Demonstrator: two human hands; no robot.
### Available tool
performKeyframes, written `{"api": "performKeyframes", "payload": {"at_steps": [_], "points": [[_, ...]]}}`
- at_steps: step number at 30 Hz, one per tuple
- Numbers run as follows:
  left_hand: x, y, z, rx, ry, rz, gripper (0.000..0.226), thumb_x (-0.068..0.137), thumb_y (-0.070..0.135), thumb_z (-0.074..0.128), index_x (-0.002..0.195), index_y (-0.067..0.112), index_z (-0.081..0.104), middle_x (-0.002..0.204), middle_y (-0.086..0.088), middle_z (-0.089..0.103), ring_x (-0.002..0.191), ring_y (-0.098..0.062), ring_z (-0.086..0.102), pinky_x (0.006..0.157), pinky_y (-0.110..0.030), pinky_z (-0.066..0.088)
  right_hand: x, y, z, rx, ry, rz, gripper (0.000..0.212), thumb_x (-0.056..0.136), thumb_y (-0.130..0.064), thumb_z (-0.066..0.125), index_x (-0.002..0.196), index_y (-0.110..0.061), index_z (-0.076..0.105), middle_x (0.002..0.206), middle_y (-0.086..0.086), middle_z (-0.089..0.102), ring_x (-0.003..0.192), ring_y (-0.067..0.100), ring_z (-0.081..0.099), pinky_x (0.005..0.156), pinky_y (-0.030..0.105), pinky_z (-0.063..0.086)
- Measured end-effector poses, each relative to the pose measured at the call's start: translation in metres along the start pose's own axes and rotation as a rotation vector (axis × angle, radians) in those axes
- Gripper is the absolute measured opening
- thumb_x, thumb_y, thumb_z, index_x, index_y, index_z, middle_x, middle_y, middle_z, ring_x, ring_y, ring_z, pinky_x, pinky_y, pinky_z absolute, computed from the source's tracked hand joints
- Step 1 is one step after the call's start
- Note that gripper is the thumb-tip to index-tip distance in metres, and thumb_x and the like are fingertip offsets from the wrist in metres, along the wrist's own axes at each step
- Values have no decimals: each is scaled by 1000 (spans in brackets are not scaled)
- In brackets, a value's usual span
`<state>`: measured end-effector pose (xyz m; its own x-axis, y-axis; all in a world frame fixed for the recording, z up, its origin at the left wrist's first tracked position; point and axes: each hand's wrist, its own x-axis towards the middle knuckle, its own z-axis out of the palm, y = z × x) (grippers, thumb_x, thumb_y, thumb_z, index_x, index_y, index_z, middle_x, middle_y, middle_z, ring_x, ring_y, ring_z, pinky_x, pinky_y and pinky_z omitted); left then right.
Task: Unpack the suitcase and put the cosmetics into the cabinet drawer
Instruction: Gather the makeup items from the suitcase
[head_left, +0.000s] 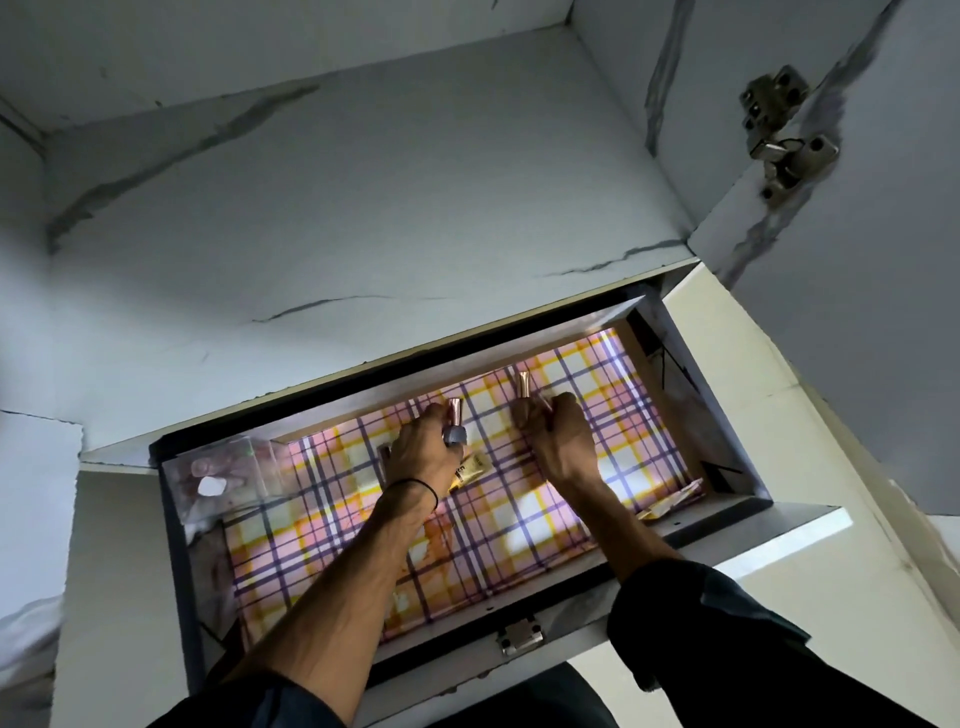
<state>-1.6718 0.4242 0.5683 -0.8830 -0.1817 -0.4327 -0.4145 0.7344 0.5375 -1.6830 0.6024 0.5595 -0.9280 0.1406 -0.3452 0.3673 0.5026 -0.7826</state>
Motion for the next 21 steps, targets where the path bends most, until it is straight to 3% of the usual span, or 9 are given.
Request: {"api": "performKeyframes", "payload": {"at_steps": [5, 9, 11, 14, 18, 21], "points": [[4, 23, 7, -107, 22, -19, 31, 91, 26, 68, 118, 17, 59, 110, -4, 68, 97, -24, 66, 73, -33, 54, 8, -6, 10, -100, -84, -23, 22, 101, -37, 55, 114, -21, 48, 94, -4, 64, 77, 15, 63, 59, 33, 50], [9, 34, 13, -169, 44, -35, 20, 97, 19, 59, 116, 15, 57, 95, 4, 62, 71, -9, 59, 50, -19, 41, 14, -13, 11, -90, -102, -32, 26, 101, -32, 56, 122, -17, 50, 107, 0, 63, 87, 14, 59, 66, 26, 45], [15, 37, 17, -225, 68, -63, 17, 97, 15, 58, 113, 16, 59, 95, 6, 62, 78, -13, 63, 56, -24, 51, 17, -14, 11, -101, -127, -50, 27, 101, -28, 56, 124, -16, 52, 110, 1, 62, 88, 11, 57, 69, 25, 48], [21, 37, 22, -322, 113, -120, 8, 93, 11, 61, 97, 17, 59, 96, -3, 66, 89, -25, 67, 74, -44, 59, 21, -13, 9, -114, -138, -79, 28, 101, -25, 57, 126, -13, 53, 116, 6, 65, 91, 12, 58, 67, 19, 45], [24, 37, 25, -319, 114, -120, 14, 90, 3, 61, 98, 14, 65, 101, -4, 66, 94, -23, 66, 82, -43, 57, 17, -18, 4, -76, -149, -13, 33, 103, -29, 53, 131, -12, 48, 109, 0, 59, 90, 14, 56, 63, 19, 42], [23, 32, 24, -264, 139, -112, 17, 88, 1, 60, 91, 17, 63, 108, -7, 63, 93, -21, 64, 84, -40, 56, 6, -24, 0, 7, -47, 1, 29, 103, -39, 51, 119, -16, 54, 102, -5, 62, 85, 13, 58, 66, 25, 45]]}}
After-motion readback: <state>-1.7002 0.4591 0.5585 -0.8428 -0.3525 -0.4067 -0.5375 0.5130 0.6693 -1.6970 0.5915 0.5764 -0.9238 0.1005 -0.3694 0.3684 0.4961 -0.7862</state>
